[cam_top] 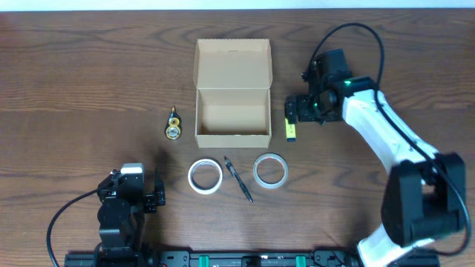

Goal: Pack container
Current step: 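Reach the right gripper to the yellow highlighter and grasp it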

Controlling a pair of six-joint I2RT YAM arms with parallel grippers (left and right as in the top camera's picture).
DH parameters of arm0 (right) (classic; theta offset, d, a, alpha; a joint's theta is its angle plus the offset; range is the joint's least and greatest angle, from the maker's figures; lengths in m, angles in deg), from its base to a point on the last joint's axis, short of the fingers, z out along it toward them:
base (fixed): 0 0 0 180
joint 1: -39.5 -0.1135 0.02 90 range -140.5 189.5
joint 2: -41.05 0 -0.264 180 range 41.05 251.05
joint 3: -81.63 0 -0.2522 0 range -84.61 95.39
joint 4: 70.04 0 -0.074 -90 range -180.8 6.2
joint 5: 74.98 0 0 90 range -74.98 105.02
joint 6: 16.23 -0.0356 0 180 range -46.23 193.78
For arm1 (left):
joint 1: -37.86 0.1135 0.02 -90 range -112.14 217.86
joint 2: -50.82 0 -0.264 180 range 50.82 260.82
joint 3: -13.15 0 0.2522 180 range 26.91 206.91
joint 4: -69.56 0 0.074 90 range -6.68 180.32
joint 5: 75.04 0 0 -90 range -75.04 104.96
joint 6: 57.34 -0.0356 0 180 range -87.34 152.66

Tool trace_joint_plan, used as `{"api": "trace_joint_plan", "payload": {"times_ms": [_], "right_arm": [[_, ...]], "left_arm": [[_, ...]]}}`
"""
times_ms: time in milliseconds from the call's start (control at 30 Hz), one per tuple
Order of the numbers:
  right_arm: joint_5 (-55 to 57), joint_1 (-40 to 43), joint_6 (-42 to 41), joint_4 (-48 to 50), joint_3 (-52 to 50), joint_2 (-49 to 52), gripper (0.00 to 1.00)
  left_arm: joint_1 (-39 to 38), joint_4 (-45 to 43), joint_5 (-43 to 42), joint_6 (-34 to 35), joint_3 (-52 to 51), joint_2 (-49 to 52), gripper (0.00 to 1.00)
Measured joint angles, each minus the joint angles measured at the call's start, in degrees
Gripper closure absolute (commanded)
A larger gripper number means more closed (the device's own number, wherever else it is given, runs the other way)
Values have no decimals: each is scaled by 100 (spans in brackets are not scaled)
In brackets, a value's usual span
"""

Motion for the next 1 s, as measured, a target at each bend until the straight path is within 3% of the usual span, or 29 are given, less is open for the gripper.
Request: {"api": "trace_joint_plan", "payload": {"times_ms": [1000], "right_arm": [[1097,-708,-376,542,11,1010,4]], "left_arm": [[0,0,-2,0,0,0,5]]}}
